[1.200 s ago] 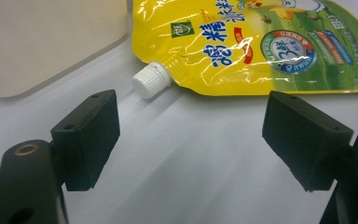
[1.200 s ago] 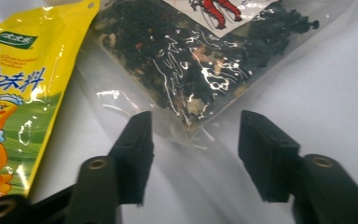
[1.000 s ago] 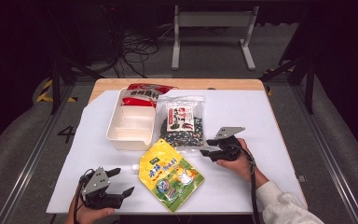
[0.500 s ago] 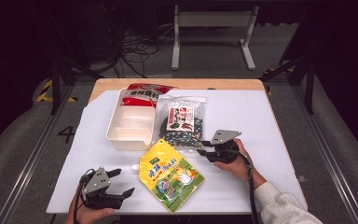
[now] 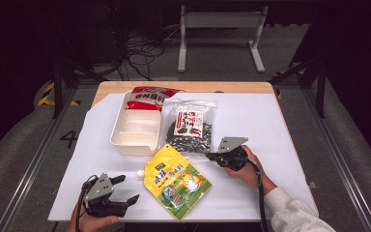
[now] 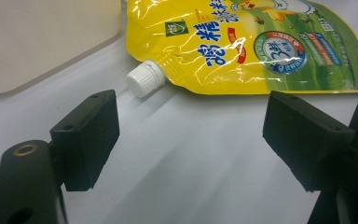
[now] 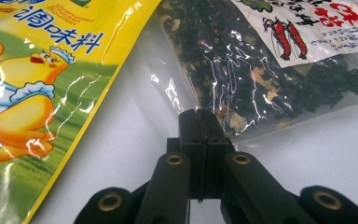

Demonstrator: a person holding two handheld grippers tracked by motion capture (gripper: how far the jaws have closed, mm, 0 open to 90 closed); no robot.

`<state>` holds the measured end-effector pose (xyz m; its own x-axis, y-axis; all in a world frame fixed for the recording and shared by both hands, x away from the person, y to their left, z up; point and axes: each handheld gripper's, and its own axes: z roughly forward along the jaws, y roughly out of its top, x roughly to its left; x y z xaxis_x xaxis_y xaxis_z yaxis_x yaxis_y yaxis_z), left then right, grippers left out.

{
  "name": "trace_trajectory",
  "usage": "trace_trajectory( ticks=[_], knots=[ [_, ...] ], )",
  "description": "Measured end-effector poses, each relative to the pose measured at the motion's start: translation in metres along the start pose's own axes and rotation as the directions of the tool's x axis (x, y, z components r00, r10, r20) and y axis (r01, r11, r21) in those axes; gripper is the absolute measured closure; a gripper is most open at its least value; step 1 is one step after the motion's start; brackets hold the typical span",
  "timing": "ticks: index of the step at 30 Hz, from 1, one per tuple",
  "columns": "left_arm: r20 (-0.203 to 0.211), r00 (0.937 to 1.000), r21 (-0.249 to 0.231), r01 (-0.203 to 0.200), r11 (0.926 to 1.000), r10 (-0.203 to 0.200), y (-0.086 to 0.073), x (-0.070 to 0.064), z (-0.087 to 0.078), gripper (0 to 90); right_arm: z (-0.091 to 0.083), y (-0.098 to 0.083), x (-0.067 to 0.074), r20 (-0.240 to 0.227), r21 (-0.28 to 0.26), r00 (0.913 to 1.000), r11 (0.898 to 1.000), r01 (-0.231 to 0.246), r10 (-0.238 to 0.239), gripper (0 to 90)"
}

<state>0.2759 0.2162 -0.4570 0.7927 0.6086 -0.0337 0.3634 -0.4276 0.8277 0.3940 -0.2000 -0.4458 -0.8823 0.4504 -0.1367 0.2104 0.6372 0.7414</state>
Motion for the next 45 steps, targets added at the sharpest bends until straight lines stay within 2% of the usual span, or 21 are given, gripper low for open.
trace_trajectory(
  ticks=[6,11,16,19,20,21,23,24,25,28,30,32,33,35,36,38,39,40,42,43,45],
  knots=[
    [0.044,0.9985,-0.035,0.033,0.9988,-0.032,0.006,-0.004,0.001,19.8,-0.012,-0.008,0.000,0.001,0.015,1.0000,1.000,0.001,-0.001,89.9],
    [0.092,0.9957,-0.053,0.013,0.9985,-0.008,0.022,-0.009,0.009,19.6,-0.038,-0.023,0.005,-0.001,0.035,1.0000,0.999,0.007,-0.007,89.9],
    [0.114,0.9928,-0.059,-0.030,0.9978,0.037,0.038,-0.015,0.017,19.5,-0.055,-0.038,0.009,0.003,0.038,1.0000,0.999,0.004,-0.004,89.9],
    [0.151,0.9875,-0.075,-0.033,0.9966,0.044,0.052,-0.019,0.024,19.5,-0.075,-0.051,0.015,0.003,0.042,0.9999,0.999,-0.014,0.013,89.8],
    [0.161,0.9858,-0.074,-0.036,0.9966,0.047,0.055,-0.020,0.027,19.5,-0.075,-0.051,0.015,0.003,0.042,0.9999,0.999,-0.014,0.013,89.8],
    [0.193,0.9793,-0.079,-0.047,0.9958,0.061,0.064,-0.024,0.034,19.3,-0.084,-0.058,0.017,0.011,0.047,0.9997,0.999,-0.021,0.021,89.8],
    [0.211,0.9736,-0.070,-0.075,0.9948,0.088,0.074,-0.028,0.043,19.2,-0.092,-0.065,0.018,0.017,0.049,0.9994,0.998,-0.032,0.031,89.8],
    [0.211,0.9736,-0.070,-0.075,0.9948,0.088,0.074,-0.028,0.043,19.0,-0.092,-0.065,0.018,0.017,0.049,0.9994,0.998,-0.032,0.031,89.8],
    [0.226,0.9695,-0.072,-0.081,0.9941,0.096,0.079,-0.030,0.049,19.0,-0.096,-0.068,0.017,0.022,0.052,0.9990,0.998,-0.041,0.040,89.8],
    [0.236,0.9671,-0.048,-0.085,0.9952,0.095,0.098,-0.031,0.069,18.2,-0.107,-0.077,0.015,0.045,0.059,0.9965,0.996,-0.073,0.070,89.7],
    [0.257,0.9637,-0.031,-0.066,0.9973,0.072,0.112,-0.031,0.084,17.4,-0.109,-0.081,0.014,0.050,0.059,0.9950,0.994,-0.089,0.087,89.6],
    [0.277,0.9575,-0.036,-0.072,0.9968,0.079,0.127,-0.030,0.099,16.2,-0.109,-0.082,0.013,0.058,0.063,0.9939,0.993,-0.098,0.094,89.6],
    [0.278,0.9579,-0.035,-0.063,0.9974,0.071,0.136,-0.028,0.108,15.9,-0.109,-0.082,0.012,0.060,0.066,0.9937,0.993,-0.098,0.094,89.6],
    [0.287,0.9569,-0.027,-0.040,0.9988,0.046,0.152,-0.022,0.127,14.8,-0.108,-0.082,0.012,0.064,0.073,0.9935,0.992,-0.099,0.095,89.7],
    [0.300,0.9535,-0.015,-0.019,0.9997,0.023,0.157,-0.019,0.135,14.4,-0.108,-0.083,0.012,0.065,0.077,0.9935,0.992,-0.098,0.093,89.7],
    [0.286,0.9581,0.036,0.006,0.9993,-0.016,0.170,-0.011,0.161,12.7,-0.107,-0.084,0.011,0.063,0.080,0.9930,0.991,-0.105,0.100,89.7],
    [0.305,0.9503,0.076,0.042,0.9962,-0.064,0.174,-0.006,0.175,12.9,-0.107,-0.085,0.010,0.062,0.080,0.9928,0.991,-0.107,0.103,89.7],
    [0.304,0.9492,0.095,0.052,0.9941,-0.079,0.176,-0.005,0.183,11.8,-0.107,-0.085,0.010,0.058,0.079,0.9928,0.991,-0.109,0.105,89.7],
    [0.253,0.9621,0.143,0.066,0.9875,-0.101,0.180,-0.002,0.202,10.8,-0.107,-0.086,0.009,0.057,0.081,0.9927,0.991,-0.111,0.107,89.7],
    [0.244,0.9624,0.158,0.082,0.9840,-0.120,0.181,-0.001,0.209,10.3,-0.106,-0.087,0.008,0.056,0.084,0.9925,0.990,-0.113,0.108,89.8],
    [0.210,0.9690,0.161,0.096,0.9822,-0.129,0.182,0.005,0.219,8.9,-0.105,-0.088,0.008,0.058,0.097,0.9929,0.989,-0.109,0.104,89.8]
  ],
)
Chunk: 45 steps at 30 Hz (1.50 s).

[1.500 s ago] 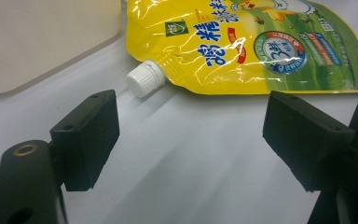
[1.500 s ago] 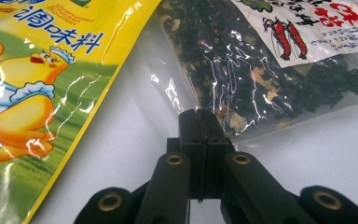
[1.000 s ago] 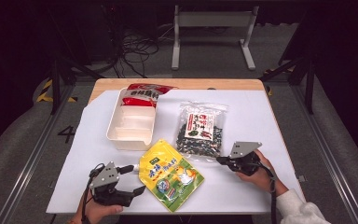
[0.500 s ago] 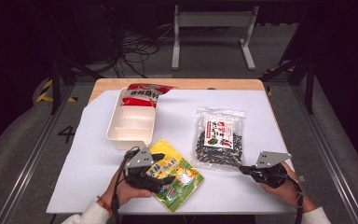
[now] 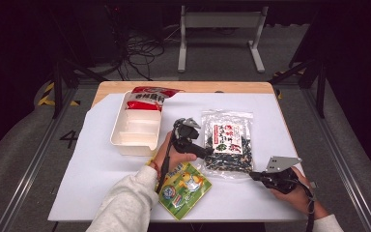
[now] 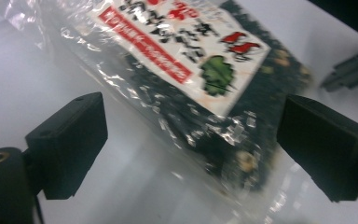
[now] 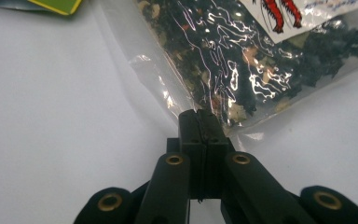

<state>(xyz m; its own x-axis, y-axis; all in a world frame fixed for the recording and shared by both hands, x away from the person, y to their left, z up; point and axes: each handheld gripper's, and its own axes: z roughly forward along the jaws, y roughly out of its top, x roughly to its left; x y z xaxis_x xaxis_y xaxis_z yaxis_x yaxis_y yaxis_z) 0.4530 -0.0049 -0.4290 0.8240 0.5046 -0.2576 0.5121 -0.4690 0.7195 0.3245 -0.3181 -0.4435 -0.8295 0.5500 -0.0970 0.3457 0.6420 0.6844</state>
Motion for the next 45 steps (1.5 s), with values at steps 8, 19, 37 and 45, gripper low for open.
trace_trajectory(
  ticks=[8,19,37,45],
  knots=[
    [0.025,0.9942,0.008,0.104,0.9945,-0.104,-0.003,0.025,0.015,8.0,0.003,-0.002,-0.003,-0.004,0.013,0.9999,1.000,-0.013,0.013,89.9],
    [0.181,0.9721,0.045,0.144,0.9886,-0.150,0.005,0.024,0.041,14.1,0.004,0.000,-0.003,-0.006,0.029,1.0000,1.000,0.008,-0.008,90.0],
    [0.228,0.9714,-0.299,0.005,0.9544,0.067,0.016,-0.006,-0.008,78.1,0.001,-0.002,-0.003,0.007,-0.010,1.0000,1.000,0.004,-0.004,78.8],
    [0.142,0.9814,-0.368,-0.069,0.9273,0.129,0.021,-0.018,-0.034,79.6,-0.012,-0.002,-0.010,0.051,-0.112,0.9955,0.991,-0.073,0.079,51.8]
  ],
)
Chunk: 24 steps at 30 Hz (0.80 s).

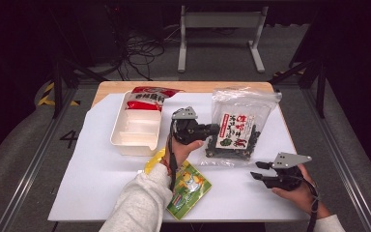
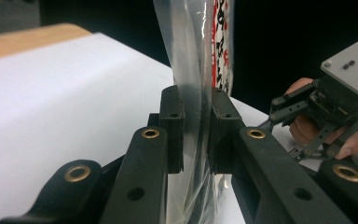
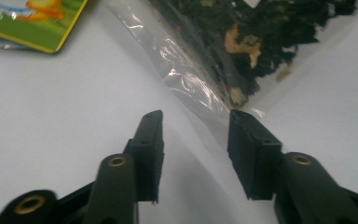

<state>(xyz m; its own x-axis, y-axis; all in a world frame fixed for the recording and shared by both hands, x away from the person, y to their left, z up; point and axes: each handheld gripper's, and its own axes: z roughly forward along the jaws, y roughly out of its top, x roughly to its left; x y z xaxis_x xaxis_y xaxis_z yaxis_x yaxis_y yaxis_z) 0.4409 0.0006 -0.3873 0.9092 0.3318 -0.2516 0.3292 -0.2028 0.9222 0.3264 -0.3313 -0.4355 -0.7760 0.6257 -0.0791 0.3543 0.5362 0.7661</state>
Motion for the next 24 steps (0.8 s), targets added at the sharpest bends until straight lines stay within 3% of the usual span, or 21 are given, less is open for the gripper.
trace_trajectory(
  ticks=[6,13,15,19,24],
  knots=[
    [-0.034,0.9977,-0.019,-0.059,0.9981,0.059,0.013,-0.007,-0.013,80.0,-0.004,-0.001,-0.005,0.038,-0.045,0.9983,0.998,-0.044,0.045,47.2],
    [-0.066,0.9919,-0.060,-0.113,0.9918,0.109,0.032,-0.016,-0.038,80.4,-0.001,-0.003,-0.005,0.049,-0.038,0.9970,0.998,-0.058,0.060,45.4],
    [-0.076,0.9896,-0.069,-0.128,0.9894,0.122,0.039,-0.018,-0.050,80.4,-0.001,-0.002,-0.004,0.047,-0.041,0.9971,0.997,-0.058,0.060,45.4],
    [-0.132,0.9770,-0.073,-0.177,0.9814,0.167,0.049,-0.015,-0.083,80.3,-0.001,-0.002,-0.004,0.050,-0.054,0.9966,0.997,-0.063,0.066,45.0],
    [-0.199,0.9643,-0.107,-0.198,0.9742,0.174,0.053,-0.005,-0.129,80.3,0.001,-0.003,-0.004,0.046,-0.043,0.9965,0.997,-0.068,0.070,44.9]
  ],
)
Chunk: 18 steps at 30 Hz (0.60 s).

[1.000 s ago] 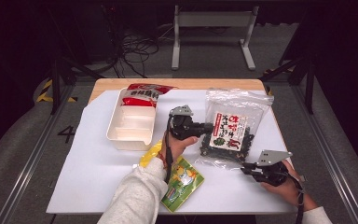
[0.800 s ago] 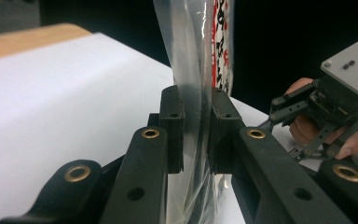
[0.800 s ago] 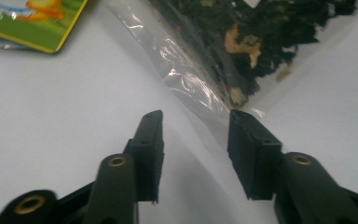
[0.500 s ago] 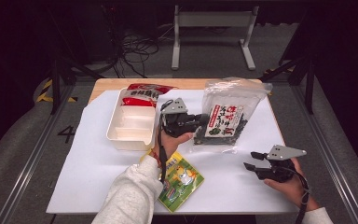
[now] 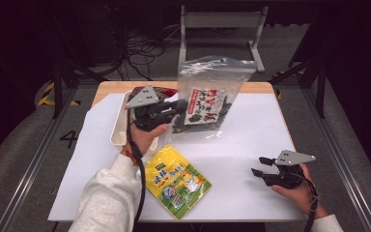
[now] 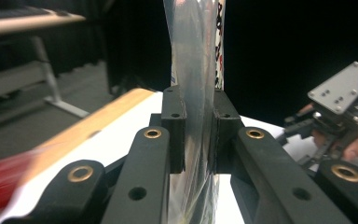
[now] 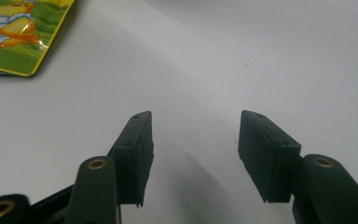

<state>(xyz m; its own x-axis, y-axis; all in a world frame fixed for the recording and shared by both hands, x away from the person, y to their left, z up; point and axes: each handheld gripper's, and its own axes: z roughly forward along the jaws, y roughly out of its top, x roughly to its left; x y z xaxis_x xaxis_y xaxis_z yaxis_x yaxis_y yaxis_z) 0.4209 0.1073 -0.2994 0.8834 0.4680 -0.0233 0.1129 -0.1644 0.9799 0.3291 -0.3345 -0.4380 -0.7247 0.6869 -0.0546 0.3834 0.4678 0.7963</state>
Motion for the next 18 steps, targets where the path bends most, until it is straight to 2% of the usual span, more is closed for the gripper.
trace_trajectory(
  ticks=[5,7,11,17,18],
  knots=[
    [-0.069,0.9972,-0.007,-0.030,0.9995,0.029,-0.004,0.023,-0.038,80.3,0.002,0.000,0.001,-0.004,0.006,1.0000,1.000,-0.002,0.002,43.8],
    [-0.087,0.9958,-0.001,-0.027,0.9996,0.027,-0.007,0.030,-0.047,80.3,0.003,0.000,0.001,-0.005,0.007,1.0000,1.000,-0.002,0.002,43.6],
    [-0.125,0.9909,0.015,-0.050,0.9986,0.051,-0.016,0.047,-0.066,80.2,0.004,-0.001,0.001,-0.008,0.014,1.0000,1.000,-0.003,0.003,43.0],
    [-0.161,0.9859,0.001,-0.044,0.9990,0.044,-0.029,0.069,-0.087,80.2,0.006,-0.002,0.001,-0.017,0.023,0.9998,1.000,-0.006,0.007,42.4],
    [-0.180,0.9832,-0.023,-0.037,0.9991,0.032,-0.033,0.074,-0.092,80.1,0.007,-0.003,0.001,-0.018,0.027,0.9998,1.000,-0.008,0.008,42.4]
  ],
)
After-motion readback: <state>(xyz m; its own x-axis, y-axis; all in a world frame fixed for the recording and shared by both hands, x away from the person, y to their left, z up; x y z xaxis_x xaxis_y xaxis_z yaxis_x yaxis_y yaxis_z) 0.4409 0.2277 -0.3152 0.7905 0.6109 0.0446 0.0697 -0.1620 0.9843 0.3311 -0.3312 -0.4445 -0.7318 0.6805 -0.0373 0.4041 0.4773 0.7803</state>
